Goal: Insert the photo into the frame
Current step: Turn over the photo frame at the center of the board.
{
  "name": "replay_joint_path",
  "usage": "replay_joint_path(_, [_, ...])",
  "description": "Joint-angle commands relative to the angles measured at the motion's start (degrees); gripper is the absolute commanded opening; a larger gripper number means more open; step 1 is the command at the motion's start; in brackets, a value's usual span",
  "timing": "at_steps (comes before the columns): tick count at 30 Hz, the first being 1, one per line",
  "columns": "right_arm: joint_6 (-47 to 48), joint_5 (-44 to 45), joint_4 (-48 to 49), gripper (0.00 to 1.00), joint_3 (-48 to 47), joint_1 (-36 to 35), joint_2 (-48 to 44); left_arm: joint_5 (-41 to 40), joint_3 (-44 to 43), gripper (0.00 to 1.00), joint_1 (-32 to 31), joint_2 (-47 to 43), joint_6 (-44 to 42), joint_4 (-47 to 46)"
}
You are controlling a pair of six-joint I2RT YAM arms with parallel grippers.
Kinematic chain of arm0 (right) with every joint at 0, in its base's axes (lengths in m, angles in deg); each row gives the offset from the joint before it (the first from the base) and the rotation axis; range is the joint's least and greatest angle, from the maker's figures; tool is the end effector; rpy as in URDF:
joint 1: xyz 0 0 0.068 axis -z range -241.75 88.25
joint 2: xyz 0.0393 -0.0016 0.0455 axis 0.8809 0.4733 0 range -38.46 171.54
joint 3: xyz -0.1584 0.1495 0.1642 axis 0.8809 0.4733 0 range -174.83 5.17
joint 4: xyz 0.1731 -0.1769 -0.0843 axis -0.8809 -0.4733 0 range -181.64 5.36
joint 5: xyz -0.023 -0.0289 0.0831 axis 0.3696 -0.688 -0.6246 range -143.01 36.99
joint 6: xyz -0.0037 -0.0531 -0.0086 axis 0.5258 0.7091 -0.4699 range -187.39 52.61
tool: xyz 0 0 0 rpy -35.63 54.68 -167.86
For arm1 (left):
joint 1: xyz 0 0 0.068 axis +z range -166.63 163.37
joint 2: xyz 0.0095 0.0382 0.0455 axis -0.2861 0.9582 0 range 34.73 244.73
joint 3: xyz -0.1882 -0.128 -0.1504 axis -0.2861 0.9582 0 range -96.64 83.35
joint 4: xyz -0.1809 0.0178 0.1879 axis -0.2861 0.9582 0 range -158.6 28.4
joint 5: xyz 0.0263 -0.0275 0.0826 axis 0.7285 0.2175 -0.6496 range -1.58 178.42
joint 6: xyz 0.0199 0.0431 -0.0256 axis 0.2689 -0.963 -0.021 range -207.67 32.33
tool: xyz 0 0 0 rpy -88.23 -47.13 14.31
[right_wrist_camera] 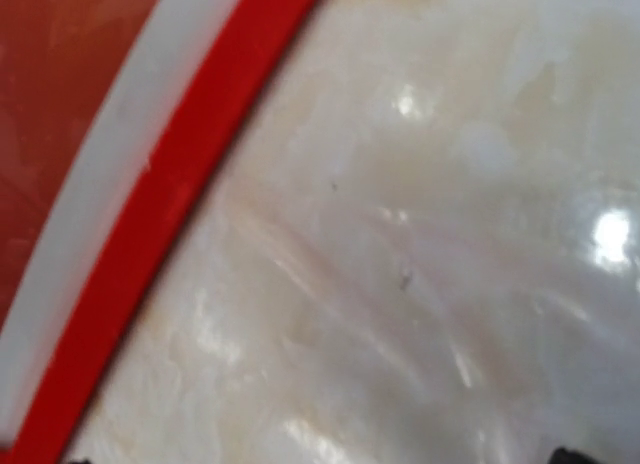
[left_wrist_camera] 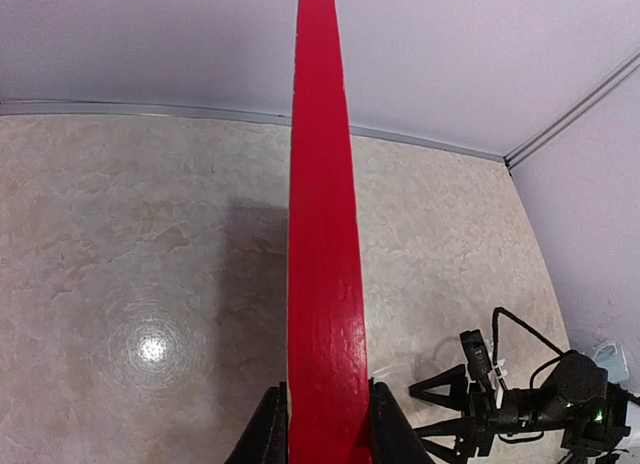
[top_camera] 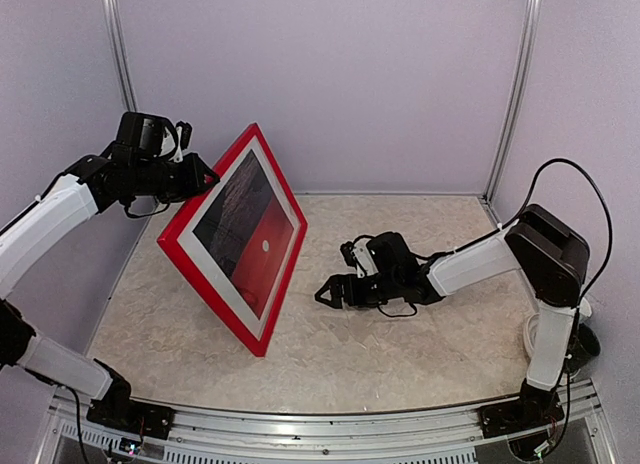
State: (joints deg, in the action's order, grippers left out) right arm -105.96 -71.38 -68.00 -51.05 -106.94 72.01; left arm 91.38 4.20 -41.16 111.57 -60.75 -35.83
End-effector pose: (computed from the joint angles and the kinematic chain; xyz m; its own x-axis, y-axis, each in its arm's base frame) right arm 0.2667 0.2842 0.1312 -0.8657 -0.0320 -0.4995 -0.3959 0.6545 0.6441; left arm 0.2692 -0.1249 0.3848 -0.6171 -0.2153 -0.7569 0.1973 0.8888 -0.4136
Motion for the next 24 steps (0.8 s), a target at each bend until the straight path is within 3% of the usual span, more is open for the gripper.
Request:
replay_joint_path(1, [-0.6, -1.5, 0.1, 0.99, -2.1, 0.6, 2.1, 5.4, 2.1, 0.00, 0.3, -2.2, 1.4, -5.7])
replay_joint_path(24, [-3.7, -5.7, 1.6, 0.99, -2.9, 2.6, 6.3, 12.5, 17.5, 0.05, 0.6, -9.7, 9.4, -18.4])
